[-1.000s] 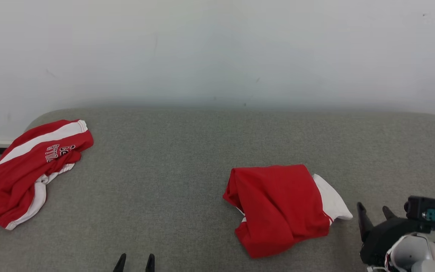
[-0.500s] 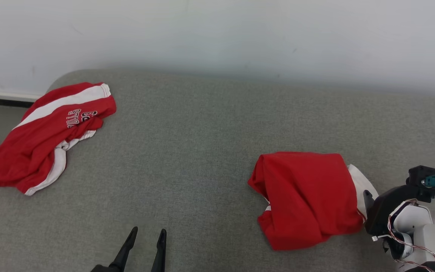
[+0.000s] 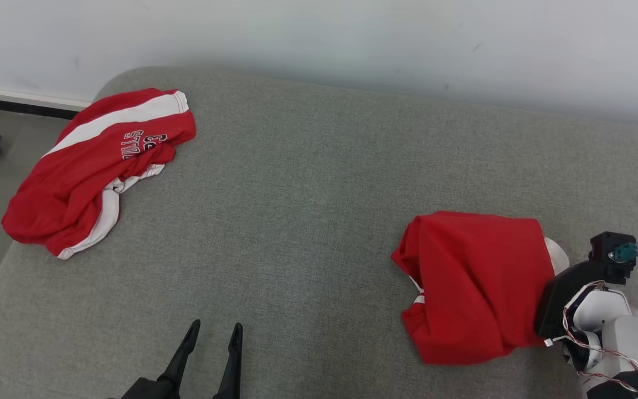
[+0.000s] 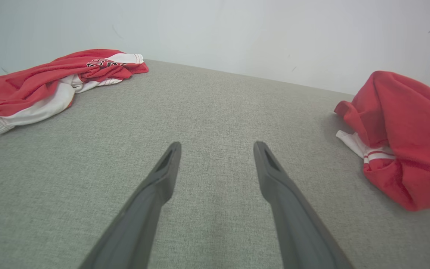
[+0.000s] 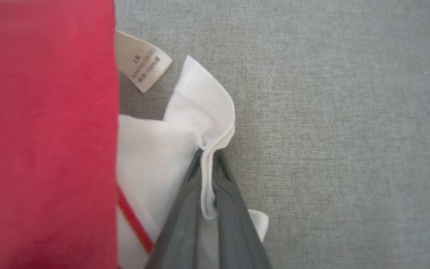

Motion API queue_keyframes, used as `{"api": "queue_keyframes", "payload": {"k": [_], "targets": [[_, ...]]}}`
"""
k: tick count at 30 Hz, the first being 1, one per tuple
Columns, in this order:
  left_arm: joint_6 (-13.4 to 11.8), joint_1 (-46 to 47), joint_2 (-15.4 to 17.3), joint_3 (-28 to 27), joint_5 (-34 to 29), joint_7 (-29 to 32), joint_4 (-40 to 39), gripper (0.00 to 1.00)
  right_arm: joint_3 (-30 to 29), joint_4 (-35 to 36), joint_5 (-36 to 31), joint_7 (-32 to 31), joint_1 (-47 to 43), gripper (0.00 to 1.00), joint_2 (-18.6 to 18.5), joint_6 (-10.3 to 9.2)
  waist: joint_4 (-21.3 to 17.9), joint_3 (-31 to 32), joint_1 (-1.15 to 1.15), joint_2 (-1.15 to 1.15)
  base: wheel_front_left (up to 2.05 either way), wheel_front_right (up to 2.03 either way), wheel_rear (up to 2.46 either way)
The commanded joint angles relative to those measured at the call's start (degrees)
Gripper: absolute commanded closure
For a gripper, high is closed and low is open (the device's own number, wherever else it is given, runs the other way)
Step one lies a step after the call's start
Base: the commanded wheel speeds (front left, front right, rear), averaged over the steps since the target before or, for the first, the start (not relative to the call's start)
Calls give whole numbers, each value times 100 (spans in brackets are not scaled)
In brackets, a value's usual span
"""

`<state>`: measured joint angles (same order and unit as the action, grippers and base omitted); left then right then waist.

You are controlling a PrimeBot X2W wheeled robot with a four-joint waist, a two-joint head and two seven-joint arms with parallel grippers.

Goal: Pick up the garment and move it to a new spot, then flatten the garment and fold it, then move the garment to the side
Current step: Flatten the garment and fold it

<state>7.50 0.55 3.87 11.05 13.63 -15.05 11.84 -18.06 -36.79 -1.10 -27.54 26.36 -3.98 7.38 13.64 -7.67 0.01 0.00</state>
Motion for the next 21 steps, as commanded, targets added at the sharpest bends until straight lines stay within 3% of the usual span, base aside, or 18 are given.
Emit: {"api": "queue_keyframes", "payload": {"k": [1,6,15,21], "targets": [[-10,-30,-15,-28,-14,-19,4,0,100,53,-1,61,-67,100,-7,21,-20,94,-1,0,0,0,0],[-10,-109,-26,-68,-21,-19,34,0,623,694,172,309,259,100,-144,20,-47,287,-1,0,0,0,0],[-10,-246,-48,-143,-22,-19,37,0,2109,1989,917,241,975,100,-321,20,-113,558,-1,0,0,0,0],[-9,-311,-55,-255,-27,-19,-20,0,2988,2369,1377,438,1796,100,-338,18,-184,616,-1,0,0,0,0]]}}
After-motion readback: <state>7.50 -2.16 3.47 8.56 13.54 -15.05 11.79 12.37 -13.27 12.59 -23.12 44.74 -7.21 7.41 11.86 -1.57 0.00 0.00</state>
